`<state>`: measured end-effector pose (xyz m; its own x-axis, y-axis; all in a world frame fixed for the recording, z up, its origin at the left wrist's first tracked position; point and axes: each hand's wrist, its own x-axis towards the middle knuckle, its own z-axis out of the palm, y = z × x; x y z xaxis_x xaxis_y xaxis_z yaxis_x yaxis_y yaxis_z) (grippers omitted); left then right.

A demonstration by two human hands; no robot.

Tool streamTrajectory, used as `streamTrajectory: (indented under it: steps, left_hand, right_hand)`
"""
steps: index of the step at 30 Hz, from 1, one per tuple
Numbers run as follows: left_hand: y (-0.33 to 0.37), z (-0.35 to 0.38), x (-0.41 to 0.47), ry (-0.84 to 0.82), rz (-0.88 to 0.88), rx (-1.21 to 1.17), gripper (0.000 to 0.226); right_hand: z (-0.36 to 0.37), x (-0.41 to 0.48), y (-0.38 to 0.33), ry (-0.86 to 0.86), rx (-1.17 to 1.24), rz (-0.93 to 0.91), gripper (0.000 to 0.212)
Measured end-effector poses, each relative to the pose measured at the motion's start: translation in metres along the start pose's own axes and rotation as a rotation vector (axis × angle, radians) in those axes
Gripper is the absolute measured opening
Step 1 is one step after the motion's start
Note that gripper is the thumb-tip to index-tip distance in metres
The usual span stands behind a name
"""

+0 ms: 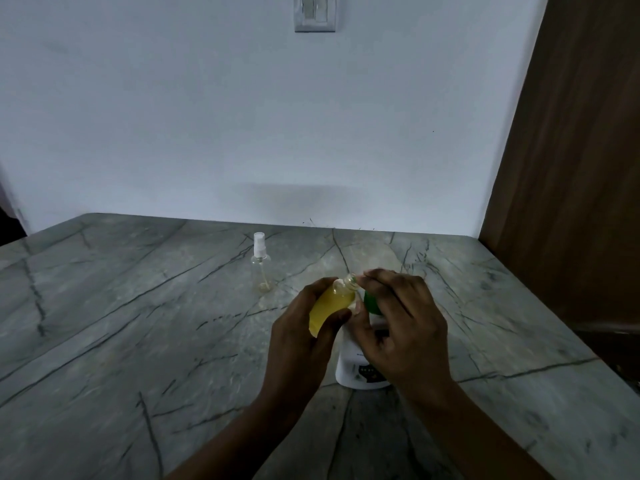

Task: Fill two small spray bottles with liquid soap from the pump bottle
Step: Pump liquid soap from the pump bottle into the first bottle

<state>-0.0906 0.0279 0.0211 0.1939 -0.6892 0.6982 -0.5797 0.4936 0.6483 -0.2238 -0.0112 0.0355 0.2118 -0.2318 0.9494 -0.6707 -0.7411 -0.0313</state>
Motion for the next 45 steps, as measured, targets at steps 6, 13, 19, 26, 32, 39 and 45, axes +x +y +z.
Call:
streamTrajectory:
  steps: [6,13,19,26,32,39,45]
  left_hand:
    - [0.0003,-0.0002,0.0011,-0.003,0.004,0.019,0.037]
    - [0.0032,-0.0013,0.002,0.009,0.008,0.011,0.037]
    - [0.002,-0.0012,0.0021,0.004,0.002,0.009,0.036]
    - [0.0021,-0.0019,0.0013,-0.007,0.0,0.006,0.036]
    - [-0.0003,-0.0011,0.0004,-0.021,-0.012,0.017,0.037]
    - [0.0014,-0.0017,0.0017,-0.006,-0.005,0.006,0.037]
    - [0.0017,-0.0018,0.0009,-0.014,-0.013,0.003,0.038]
  right_hand:
    - [-0.0012,0.001,0.0011,-0.031,-0.007,-0.013,0.033]
    - [-0.0033,0.0059,0.0019,-0.028,-0.013,-0.032,0.034]
    - [-0.0057,0.0072,0.001,-0.023,-0.003,-0.025,0.032]
    - [-0.0007,0.0039,0.0008,0.031,-0.002,-0.049,0.028]
    - [-0.0015,0.0009,-0.0013,0.016,-0.011,-0.04,0.028]
    - [-0.0038,0.0054,0.001,-0.015,-0.001,-0.027,0.032]
    - [-0.0058,0.0055,0.001,-0.015,0.02,-0.025,0.032]
